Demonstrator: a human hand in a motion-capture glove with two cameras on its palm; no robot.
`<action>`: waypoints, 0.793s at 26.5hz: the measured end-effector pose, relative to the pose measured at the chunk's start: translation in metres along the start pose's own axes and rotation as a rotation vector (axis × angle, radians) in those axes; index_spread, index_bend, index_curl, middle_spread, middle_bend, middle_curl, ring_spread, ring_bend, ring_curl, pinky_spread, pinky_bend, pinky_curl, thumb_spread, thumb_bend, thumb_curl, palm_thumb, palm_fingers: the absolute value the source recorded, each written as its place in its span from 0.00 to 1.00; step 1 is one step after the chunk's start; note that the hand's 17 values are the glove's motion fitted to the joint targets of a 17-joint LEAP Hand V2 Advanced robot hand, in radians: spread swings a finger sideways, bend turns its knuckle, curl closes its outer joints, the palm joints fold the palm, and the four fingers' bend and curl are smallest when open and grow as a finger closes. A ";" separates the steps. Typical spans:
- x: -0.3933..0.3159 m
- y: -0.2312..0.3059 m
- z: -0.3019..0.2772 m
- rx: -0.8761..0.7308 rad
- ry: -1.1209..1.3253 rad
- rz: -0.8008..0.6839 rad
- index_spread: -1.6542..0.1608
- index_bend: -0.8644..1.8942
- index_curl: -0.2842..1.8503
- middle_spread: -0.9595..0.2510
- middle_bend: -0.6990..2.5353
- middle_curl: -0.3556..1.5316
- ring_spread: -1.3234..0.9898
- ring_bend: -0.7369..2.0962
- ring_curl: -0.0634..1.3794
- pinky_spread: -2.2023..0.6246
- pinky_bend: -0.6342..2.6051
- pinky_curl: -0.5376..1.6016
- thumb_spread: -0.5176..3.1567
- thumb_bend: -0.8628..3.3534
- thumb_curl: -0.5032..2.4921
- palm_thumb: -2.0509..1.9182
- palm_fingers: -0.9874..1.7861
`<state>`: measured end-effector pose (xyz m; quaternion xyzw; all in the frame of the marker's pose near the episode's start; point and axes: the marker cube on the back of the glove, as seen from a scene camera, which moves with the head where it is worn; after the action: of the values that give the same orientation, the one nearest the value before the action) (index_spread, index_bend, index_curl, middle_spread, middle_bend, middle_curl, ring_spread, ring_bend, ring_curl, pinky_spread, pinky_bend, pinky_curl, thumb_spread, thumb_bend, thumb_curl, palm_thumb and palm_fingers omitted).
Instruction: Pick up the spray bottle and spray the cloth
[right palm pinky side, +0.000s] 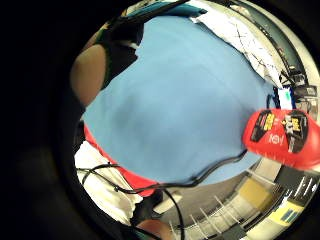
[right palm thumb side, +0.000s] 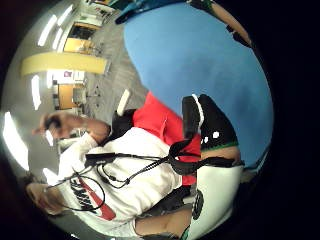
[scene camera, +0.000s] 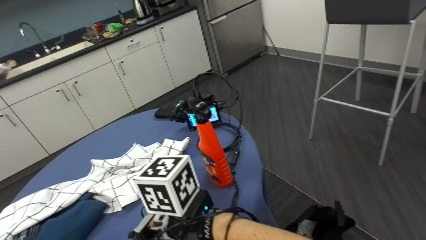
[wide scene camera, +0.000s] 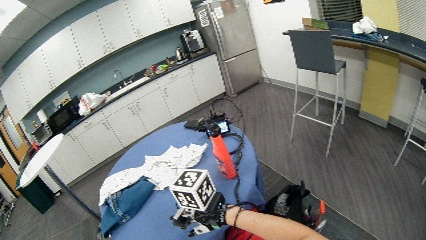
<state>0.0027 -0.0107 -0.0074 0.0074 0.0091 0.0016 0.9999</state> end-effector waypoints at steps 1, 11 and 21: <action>0.001 -0.005 -0.003 0.007 0.007 0.001 0.79 0.35 0.14 0.78 0.32 0.23 0.58 0.37 0.09 0.81 0.34 0.29 0.25 0.28 0.20 0.64 0.58; 0.022 -0.096 -0.105 0.190 0.120 0.097 0.71 0.35 0.18 0.77 0.33 0.29 0.58 0.38 0.17 0.83 0.37 0.35 0.39 0.29 0.23 0.67 0.54; 0.012 -0.114 -0.153 0.224 0.146 0.086 0.69 0.35 0.20 0.77 0.33 0.33 0.58 0.38 0.20 0.84 0.37 0.36 0.44 0.28 0.25 0.68 0.54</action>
<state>0.0123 -0.1226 -0.1620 0.1193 0.0818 0.0439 0.9885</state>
